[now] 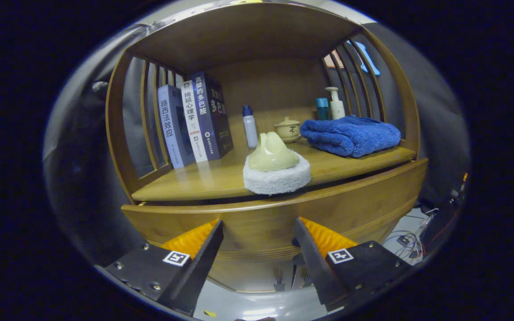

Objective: Pull open the drawer, take out the items inside it, and place them on the countertop above the cabinet.

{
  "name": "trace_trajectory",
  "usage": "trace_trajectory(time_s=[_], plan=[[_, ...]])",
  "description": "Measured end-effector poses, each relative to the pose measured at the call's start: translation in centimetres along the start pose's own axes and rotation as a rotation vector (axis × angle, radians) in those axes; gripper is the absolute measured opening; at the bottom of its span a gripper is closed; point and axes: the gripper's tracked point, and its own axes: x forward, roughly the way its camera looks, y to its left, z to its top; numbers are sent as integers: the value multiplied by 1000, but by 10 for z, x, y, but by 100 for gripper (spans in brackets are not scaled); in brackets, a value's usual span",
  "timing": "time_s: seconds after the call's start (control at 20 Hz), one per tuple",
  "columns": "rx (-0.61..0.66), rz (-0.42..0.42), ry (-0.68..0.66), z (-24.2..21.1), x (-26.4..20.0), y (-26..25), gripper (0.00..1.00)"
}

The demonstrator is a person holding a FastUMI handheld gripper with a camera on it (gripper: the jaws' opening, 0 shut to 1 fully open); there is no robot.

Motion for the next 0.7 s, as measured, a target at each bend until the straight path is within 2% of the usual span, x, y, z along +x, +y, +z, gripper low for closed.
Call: trace_trajectory(time_s=[0.7], plan=[[71, 13, -2, 4, 17, 0, 97]])
